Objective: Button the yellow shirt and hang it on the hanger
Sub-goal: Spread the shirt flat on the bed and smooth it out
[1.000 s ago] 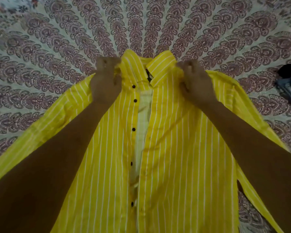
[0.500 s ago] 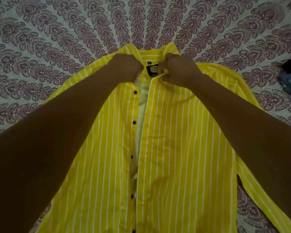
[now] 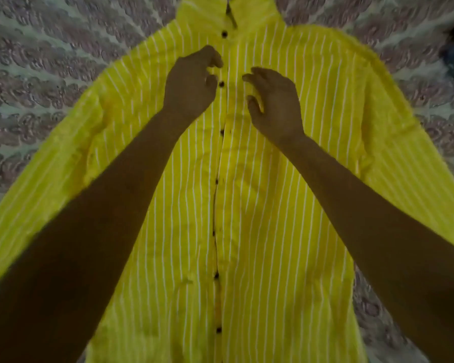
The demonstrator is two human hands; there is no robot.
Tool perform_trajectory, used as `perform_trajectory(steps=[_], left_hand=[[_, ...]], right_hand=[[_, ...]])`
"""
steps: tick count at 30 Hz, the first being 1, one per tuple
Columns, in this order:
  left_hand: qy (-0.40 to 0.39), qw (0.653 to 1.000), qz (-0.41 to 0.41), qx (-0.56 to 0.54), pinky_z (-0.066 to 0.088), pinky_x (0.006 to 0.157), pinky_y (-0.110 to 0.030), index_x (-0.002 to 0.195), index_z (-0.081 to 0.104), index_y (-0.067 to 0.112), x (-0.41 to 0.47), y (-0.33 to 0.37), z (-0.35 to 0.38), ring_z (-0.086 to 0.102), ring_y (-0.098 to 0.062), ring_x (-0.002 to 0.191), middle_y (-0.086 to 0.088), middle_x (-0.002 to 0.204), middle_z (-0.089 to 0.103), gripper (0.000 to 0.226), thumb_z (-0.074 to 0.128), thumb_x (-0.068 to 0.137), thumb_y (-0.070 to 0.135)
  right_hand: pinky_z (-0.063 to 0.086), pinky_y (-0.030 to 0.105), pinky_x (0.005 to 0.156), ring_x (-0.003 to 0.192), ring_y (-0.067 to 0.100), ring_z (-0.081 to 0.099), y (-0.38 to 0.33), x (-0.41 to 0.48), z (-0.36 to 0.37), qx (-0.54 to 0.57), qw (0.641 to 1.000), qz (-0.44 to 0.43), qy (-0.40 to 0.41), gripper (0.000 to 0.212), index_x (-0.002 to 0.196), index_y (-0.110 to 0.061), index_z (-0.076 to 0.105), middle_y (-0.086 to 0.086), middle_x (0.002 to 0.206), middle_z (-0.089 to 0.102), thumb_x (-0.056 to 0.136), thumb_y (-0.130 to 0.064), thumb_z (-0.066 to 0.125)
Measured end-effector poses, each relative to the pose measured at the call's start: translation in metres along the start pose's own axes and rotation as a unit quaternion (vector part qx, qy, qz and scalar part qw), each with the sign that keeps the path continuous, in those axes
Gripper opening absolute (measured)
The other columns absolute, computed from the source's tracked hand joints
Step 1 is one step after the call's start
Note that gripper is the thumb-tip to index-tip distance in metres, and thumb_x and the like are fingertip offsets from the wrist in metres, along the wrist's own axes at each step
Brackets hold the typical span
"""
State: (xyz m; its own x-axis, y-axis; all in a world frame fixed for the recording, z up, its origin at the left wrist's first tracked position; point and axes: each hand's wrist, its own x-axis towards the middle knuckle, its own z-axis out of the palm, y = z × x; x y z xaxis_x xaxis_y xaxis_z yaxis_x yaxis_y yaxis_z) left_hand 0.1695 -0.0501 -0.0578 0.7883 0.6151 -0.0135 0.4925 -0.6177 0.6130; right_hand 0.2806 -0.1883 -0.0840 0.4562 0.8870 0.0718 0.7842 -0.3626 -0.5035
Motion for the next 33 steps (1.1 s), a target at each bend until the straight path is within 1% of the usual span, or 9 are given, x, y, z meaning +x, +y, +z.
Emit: perform_trajectory(steps=[5, 9, 13, 18, 21, 23, 26, 29, 33], left_hand=[[-0.068, 0.997, 0.007, 0.042, 0.041, 0.097, -0.037, 0.115, 0.062, 0.011, -0.187, -0.027, 0.031, 0.058, -0.030, 0.114, -0.013, 0.124, 0.062, 0.040, 0.048, 0.082, 0.028], [-0.106, 0.981, -0.044, 0.154, 0.034, 0.103, -0.046, 0.131, 0.047, 0.027, -0.311, -0.046, 0.022, 0.042, -0.028, 0.131, -0.008, 0.146, 0.042, 0.043, 0.044, 0.088, 0.033], [-0.098, 0.954, -0.191, 0.207, 0.032, 0.102, -0.052, 0.136, 0.044, 0.028, -0.383, -0.051, -0.011, 0.041, -0.035, 0.130, -0.010, 0.147, 0.039, 0.048, 0.050, 0.088, 0.029], [-0.050, 0.912, -0.362, 0.189, 0.024, 0.108, -0.056, 0.136, 0.045, 0.022, -0.429, -0.036, -0.030, 0.028, -0.038, 0.136, -0.016, 0.151, 0.027, 0.047, 0.053, 0.090, 0.016], [0.023, 0.842, -0.532, 0.086, 0.025, 0.109, -0.058, 0.145, 0.025, 0.019, -0.449, -0.022, -0.028, 0.022, -0.038, 0.139, -0.016, 0.154, 0.017, 0.057, 0.047, 0.093, 0.018], [0.040, 0.781, -0.622, 0.024, 0.028, 0.108, -0.056, 0.148, 0.013, 0.013, -0.461, -0.018, -0.027, 0.026, -0.039, 0.137, -0.018, 0.153, 0.018, 0.065, 0.047, 0.092, 0.017], [0.012, 0.758, -0.652, 0.020, 0.022, 0.109, -0.054, 0.141, 0.031, 0.007, -0.474, -0.021, -0.028, 0.039, -0.036, 0.130, -0.018, 0.141, 0.043, 0.057, 0.053, 0.090, 0.018], [0.047, 0.794, -0.606, 0.017, 0.027, 0.106, -0.053, 0.114, 0.060, 0.005, -0.490, -0.030, -0.039, 0.053, -0.038, 0.114, -0.020, 0.113, 0.063, 0.031, 0.057, 0.090, 0.025], [0.074, 0.782, -0.618, 0.042, 0.030, 0.106, -0.054, 0.106, 0.061, 0.007, -0.517, -0.048, -0.054, 0.055, -0.040, 0.108, -0.022, 0.107, 0.064, 0.025, 0.060, 0.088, 0.024]], right_hand=[[0.027, 0.046, 0.107, 0.134, 0.030, 0.035, -0.024, -0.194, 0.030, -0.050, 0.994, -0.004, -0.092, 0.048, 0.135, -0.015, 0.045, 0.015, 0.146, 0.039, 0.088, -0.027, 0.042], [0.013, 0.045, 0.114, 0.141, 0.025, 0.022, -0.036, -0.316, 0.015, -0.111, 0.982, 0.095, -0.124, 0.052, 0.143, -0.024, 0.033, 0.008, 0.153, 0.027, 0.093, -0.037, 0.033], [0.012, 0.050, 0.113, 0.140, 0.032, 0.023, -0.035, -0.381, -0.007, -0.137, 0.941, 0.292, -0.099, 0.057, 0.145, -0.021, 0.027, 0.013, 0.153, 0.026, 0.092, -0.043, 0.027], [0.018, 0.057, 0.109, 0.137, 0.044, 0.024, -0.047, -0.411, -0.020, -0.124, 0.908, 0.385, -0.113, 0.062, 0.145, -0.010, 0.023, 0.024, 0.152, 0.018, 0.090, -0.037, 0.036], [0.028, 0.056, 0.102, 0.131, 0.044, 0.030, -0.066, -0.425, -0.022, -0.085, 0.829, 0.551, -0.047, 0.061, 0.143, 0.000, 0.019, 0.027, 0.147, 0.024, 0.096, -0.035, 0.037], [0.036, 0.055, 0.092, 0.121, 0.045, 0.041, -0.079, -0.440, -0.020, -0.074, 0.813, 0.577, -0.030, 0.056, 0.139, 0.001, 0.027, 0.029, 0.136, 0.038, 0.097, -0.035, 0.036], [0.042, 0.047, 0.071, 0.094, 0.045, 0.056, -0.089, -0.457, -0.018, -0.064, 0.834, 0.547, 0.000, 0.041, 0.124, 0.002, 0.041, 0.031, 0.107, 0.056, 0.098, -0.028, 0.034], [0.042, 0.047, 0.074, 0.091, 0.042, 0.057, -0.085, -0.458, -0.026, -0.045, 0.810, 0.579, 0.080, 0.027, 0.112, 0.000, 0.046, 0.027, 0.104, 0.057, 0.098, -0.019, 0.032], [0.042, 0.048, 0.079, 0.099, 0.044, 0.055, -0.064, -0.461, -0.035, -0.090, 0.799, 0.590, 0.066, 0.028, 0.110, 0.002, 0.046, 0.028, 0.110, 0.053, 0.095, -0.019, 0.036]])
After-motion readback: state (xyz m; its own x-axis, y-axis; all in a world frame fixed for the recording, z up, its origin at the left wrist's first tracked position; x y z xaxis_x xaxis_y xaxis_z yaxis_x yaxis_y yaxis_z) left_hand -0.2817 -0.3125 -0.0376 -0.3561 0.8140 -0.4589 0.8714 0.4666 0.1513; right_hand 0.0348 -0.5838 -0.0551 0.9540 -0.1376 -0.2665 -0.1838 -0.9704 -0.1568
